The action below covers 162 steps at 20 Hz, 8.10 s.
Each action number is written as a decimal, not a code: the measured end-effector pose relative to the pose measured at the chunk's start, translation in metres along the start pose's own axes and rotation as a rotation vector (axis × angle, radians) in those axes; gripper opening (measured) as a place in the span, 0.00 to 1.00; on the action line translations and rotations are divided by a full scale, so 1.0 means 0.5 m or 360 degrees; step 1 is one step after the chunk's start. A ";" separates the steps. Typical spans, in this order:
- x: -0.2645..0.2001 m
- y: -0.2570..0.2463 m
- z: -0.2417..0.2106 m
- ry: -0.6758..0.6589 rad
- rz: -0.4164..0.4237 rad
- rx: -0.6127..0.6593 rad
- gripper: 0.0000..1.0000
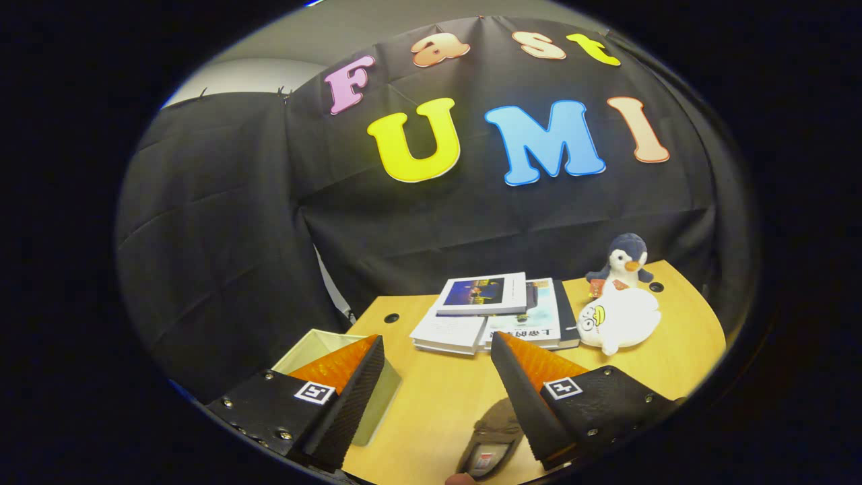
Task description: Open the storage box then place both shoes into the box .Put the left shoe in first, then the right shoe, with the right side of both shoes facing outward in a uniform manner.
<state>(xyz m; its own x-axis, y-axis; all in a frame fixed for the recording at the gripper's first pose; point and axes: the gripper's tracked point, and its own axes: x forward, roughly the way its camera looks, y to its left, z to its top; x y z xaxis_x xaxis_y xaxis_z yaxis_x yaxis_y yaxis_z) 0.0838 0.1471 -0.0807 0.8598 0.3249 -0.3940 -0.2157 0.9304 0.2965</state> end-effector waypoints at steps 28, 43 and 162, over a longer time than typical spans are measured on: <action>0.018 -0.202 -0.475 0.0706 -0.0237 0.0012 0.98; 0.039 -0.177 -0.491 0.0855 -0.0340 0.0417 0.05; -0.124 -0.463 -0.494 0.0868 -0.0431 0.0298 0.43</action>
<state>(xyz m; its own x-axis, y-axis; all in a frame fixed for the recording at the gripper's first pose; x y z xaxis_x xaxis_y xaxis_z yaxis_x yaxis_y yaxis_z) -0.0341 -0.0464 -0.3397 0.5026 0.1679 -0.8481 0.1034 0.9622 0.2518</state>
